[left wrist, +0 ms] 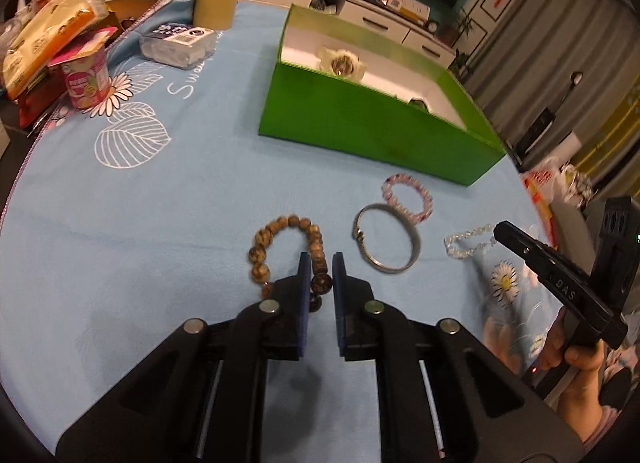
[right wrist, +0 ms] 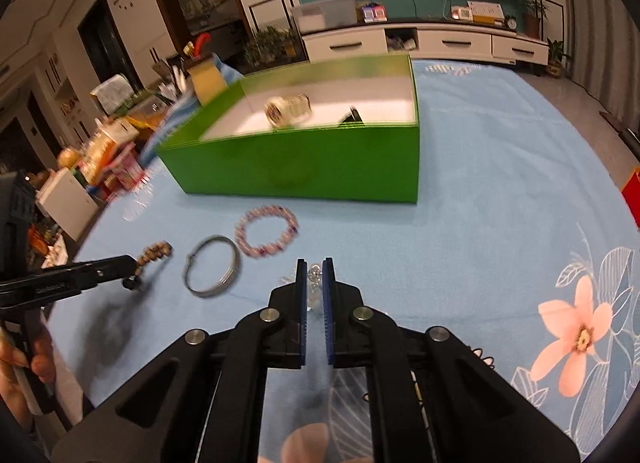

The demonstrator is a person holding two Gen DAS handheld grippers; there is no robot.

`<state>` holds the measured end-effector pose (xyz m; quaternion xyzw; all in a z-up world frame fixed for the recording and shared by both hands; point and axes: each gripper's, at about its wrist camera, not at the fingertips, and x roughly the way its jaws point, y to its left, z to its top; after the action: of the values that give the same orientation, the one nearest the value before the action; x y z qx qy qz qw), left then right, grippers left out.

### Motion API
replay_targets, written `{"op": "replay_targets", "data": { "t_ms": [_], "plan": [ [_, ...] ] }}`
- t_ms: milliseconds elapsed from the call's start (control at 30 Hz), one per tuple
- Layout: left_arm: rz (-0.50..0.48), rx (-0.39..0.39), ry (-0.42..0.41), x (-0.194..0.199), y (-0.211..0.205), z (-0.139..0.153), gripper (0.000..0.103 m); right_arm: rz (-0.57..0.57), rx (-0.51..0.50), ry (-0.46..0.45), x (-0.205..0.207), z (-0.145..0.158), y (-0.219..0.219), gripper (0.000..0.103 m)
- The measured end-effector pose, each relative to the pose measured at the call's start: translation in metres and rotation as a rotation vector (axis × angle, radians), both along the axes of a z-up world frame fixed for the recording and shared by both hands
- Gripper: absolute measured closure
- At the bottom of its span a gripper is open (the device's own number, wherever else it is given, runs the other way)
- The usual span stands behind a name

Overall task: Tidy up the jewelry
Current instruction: 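Carry the crystal bracelet over the box with right tool while left carries the brown bracelet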

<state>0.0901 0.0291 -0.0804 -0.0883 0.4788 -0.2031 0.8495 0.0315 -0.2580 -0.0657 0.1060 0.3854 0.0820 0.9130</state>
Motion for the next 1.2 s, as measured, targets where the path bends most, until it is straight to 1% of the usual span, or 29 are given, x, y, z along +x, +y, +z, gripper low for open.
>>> {"op": "replay_targets", "data": {
  "t_ms": [233,433,633,1000,1200],
  "plan": [
    [0.014,-0.034,-0.033,-0.009,0.003,0.025,0.093,0.02,0.001,-0.079,-0.017,0.032,-0.001,0.096],
    [0.02,-0.087,-0.051,-0.009,0.004,0.047,0.093,-0.005,0.019,-0.13,-0.027,0.052,-0.016,0.096],
    [0.021,-0.11,-0.071,-0.005,-0.001,0.063,0.093,-0.027,0.029,-0.166,-0.03,0.065,-0.028,0.096],
    [0.016,-0.107,-0.133,0.018,-0.015,0.093,0.093,-0.026,0.022,-0.221,-0.018,0.084,-0.033,0.096],
    [0.004,-0.08,-0.157,0.035,-0.027,0.102,0.093,-0.028,0.018,-0.242,-0.007,0.091,-0.035,0.096]
  ]
}}
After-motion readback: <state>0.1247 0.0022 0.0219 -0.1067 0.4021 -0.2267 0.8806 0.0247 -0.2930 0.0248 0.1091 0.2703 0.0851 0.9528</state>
